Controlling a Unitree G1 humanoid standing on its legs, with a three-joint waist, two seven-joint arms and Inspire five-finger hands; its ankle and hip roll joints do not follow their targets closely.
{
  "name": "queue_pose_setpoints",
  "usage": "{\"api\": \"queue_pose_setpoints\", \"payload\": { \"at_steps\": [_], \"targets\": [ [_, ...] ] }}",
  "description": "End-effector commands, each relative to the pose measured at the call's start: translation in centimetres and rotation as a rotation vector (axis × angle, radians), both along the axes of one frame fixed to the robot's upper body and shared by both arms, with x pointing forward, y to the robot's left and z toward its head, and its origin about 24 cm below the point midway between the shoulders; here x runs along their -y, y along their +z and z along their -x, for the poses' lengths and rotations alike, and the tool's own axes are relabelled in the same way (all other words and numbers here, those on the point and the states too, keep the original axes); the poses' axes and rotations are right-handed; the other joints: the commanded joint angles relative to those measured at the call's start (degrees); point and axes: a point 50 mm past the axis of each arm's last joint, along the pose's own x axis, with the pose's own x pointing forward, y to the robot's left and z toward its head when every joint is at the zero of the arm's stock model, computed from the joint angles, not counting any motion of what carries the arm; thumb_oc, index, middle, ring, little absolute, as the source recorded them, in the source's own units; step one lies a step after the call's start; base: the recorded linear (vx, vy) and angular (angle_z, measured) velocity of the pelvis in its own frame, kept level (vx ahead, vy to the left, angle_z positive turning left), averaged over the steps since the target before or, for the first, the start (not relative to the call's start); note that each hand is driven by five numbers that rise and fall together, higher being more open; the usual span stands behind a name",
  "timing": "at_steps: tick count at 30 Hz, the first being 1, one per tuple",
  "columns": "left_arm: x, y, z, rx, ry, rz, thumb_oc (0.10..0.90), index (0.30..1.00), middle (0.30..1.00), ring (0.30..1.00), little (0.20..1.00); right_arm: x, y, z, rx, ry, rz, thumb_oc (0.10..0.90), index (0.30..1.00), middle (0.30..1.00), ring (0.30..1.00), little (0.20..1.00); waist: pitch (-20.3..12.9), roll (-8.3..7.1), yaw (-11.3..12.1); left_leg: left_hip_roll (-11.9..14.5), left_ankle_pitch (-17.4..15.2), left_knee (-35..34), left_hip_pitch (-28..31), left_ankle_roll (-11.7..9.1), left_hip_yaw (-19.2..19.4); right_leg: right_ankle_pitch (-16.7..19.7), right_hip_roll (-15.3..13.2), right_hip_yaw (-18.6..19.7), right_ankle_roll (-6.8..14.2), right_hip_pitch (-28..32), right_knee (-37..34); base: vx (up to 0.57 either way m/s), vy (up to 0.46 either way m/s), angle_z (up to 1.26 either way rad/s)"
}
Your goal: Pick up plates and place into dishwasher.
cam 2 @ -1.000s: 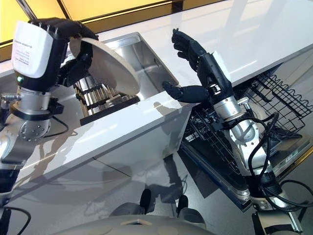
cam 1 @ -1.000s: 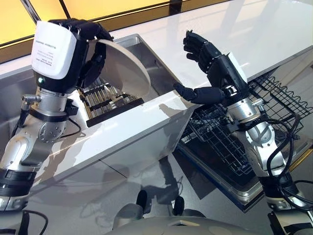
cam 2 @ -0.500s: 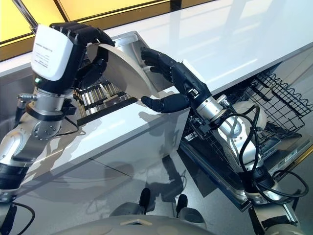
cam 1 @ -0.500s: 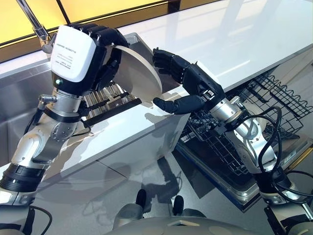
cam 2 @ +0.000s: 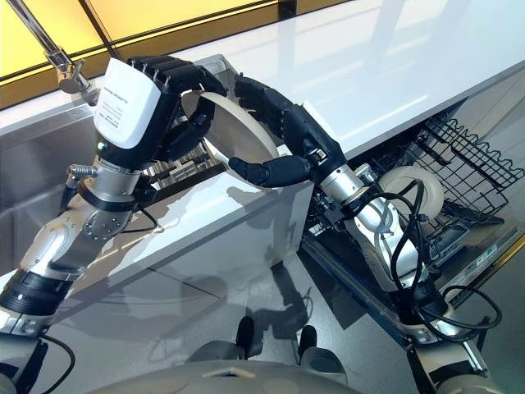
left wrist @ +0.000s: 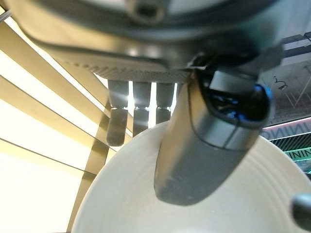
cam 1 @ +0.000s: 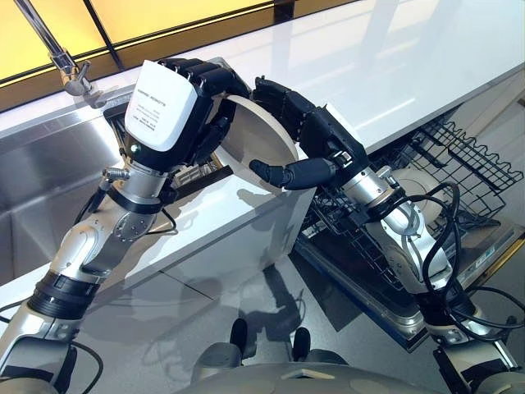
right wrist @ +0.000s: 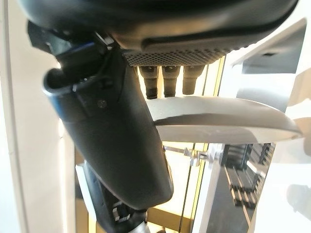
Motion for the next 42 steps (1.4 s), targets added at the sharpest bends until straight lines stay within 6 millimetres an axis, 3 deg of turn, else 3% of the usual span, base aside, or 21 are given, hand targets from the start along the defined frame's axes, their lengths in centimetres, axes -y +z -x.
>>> {"api": "queue_pose_setpoints", "payload": {
  "at_steps": [1,7,15,16,17,18,23,27,31,35,42],
  "targets": [
    [2.6,3.5,1.5,0.168,-0.250,0.110,0.100,0.300,0.300,0.300,0.200,-0.8,4.4,0.9,0.224,-0.001,-0.136,0.100,0.300,0.300,0.300,0.200,-5.34,0.90,-0.99,-1.71,-8.86,6.16,-0.82,-0.23,3.16,-10.40,4.48,-1.90,-2.02,-0.25,7.65,0.00,0.000,0.00],
    [3.4,3.5,2.6,0.192,-0.335,0.112,0.100,0.300,0.300,0.300,0.200,0.2,4.3,1.0,0.237,-0.090,-0.175,0.100,0.300,0.300,0.300,0.200,-4.97,1.07,-1.19,-1.91,-9.00,6.13,-0.60,0.00,2.69,-10.52,4.48,-1.62,-2.00,-0.31,8.01,0.03,0.003,0.02],
    [3.2,4.5,4.2,0.363,-0.388,0.158,0.100,0.300,0.300,0.300,0.200,1.6,3.6,0.8,0.223,-0.188,-0.159,0.100,0.300,0.300,0.300,0.200,-5.32,1.24,-1.72,-1.80,-8.45,4.33,0.02,0.03,2.75,-10.70,4.13,-1.77,-1.76,-0.43,8.09,0.03,0.012,0.02],
    [3.1,4.6,4.4,0.384,-0.393,0.173,0.171,0.361,0.361,0.361,0.271,1.8,3.6,0.8,0.223,-0.204,-0.157,0.100,0.300,0.300,0.300,0.200,-5.41,1.27,-1.90,-1.78,-8.42,4.11,0.14,0.03,2.77,-10.73,4.10,-1.70,-1.74,-0.47,8.15,0.00,0.000,0.00],
    [3.0,4.7,4.4,0.383,-0.403,0.200,0.396,0.554,0.554,0.554,0.496,2.0,3.5,0.7,0.228,-0.222,-0.162,0.100,0.300,0.300,0.300,0.200,-5.46,1.29,-2.02,-1.79,-8.43,3.94,0.25,0.07,2.82,-10.76,4.07,-1.61,-1.74,-0.49,8.18,0.03,0.029,0.01],
    [2.9,4.9,4.4,0.367,-0.411,0.227,0.800,0.900,0.900,0.900,0.900,2.2,3.6,0.7,0.235,-0.237,-0.167,0.100,0.300,0.300,0.300,0.200,-5.51,1.32,-2.17,-1.79,-8.44,3.78,0.39,0.12,2.85,-10.76,4.09,-1.44,-1.72,-0.49,8.17,0.04,0.034,0.00],
    [1.0,4.5,3.2,0.105,-0.474,0.493,0.800,0.900,0.900,0.900,0.900,5.1,4.7,1.7,0.442,-0.505,-0.213,0.100,0.300,0.300,0.300,0.200,-5.64,1.54,-3.02,-1.92,-8.78,3.24,1.35,0.64,3.42,-10.41,4.33,-0.21,-1.39,-0.34,7.77,0.02,0.036,0.00],
    [-1.2,3.7,2.5,0.031,-0.376,0.592,0.800,0.900,0.900,0.900,0.900,8.5,5.8,3.0,0.662,-0.827,-0.226,0.100,0.300,0.300,0.300,0.200,-5.48,1.85,-3.51,-2.19,-8.91,3.57,1.55,1.36,4.08,-9.76,4.49,0.72,-1.22,-0.51,7.69,0.02,0.035,-0.02],
    [-3.4,2.8,2.2,-0.031,-0.284,0.659,0.800,0.900,0.900,0.900,0.900,11.6,5.7,3.8,0.722,-1.041,-0.269,0.100,0.300,0.300,0.300,0.200,-5.68,2.02,-3.70,-2.48,-9.81,3.56,2.28,1.80,4.27,-10.17,4.56,1.46,-1.06,-0.15,7.61,0.04,0.033,-0.09],
    [-6.6,0.8,2.0,-0.179,-0.231,0.804,0.800,0.900,0.900,0.900,0.900,15.1,4.1,4.7,0.687,-1.267,-0.267,0.100,0.300,0.300,0.300,0.200,-5.80,2.20,-3.78,-2.77,-9.74,3.77,2.35,2.21,4.69,-9.52,4.55,1.85,-0.95,-0.18,7.32,-0.01,0.037,-0.09],
    [-8.4,-2.7,1.5,-0.426,-0.246,0.934,0.800,0.900,0.900,0.900,0.900,17.7,-0.1,4.4,0.439,-1.395,-0.153,0.100,0.300,0.300,0.300,0.200,-5.70,2.53,-4.09,-2.94,-10.21,3.36,3.28,2.59,4.86,-9.97,4.40,2.12,-0.69,0.15,7.69,0.03,0.030,-0.05]
  ]
}}
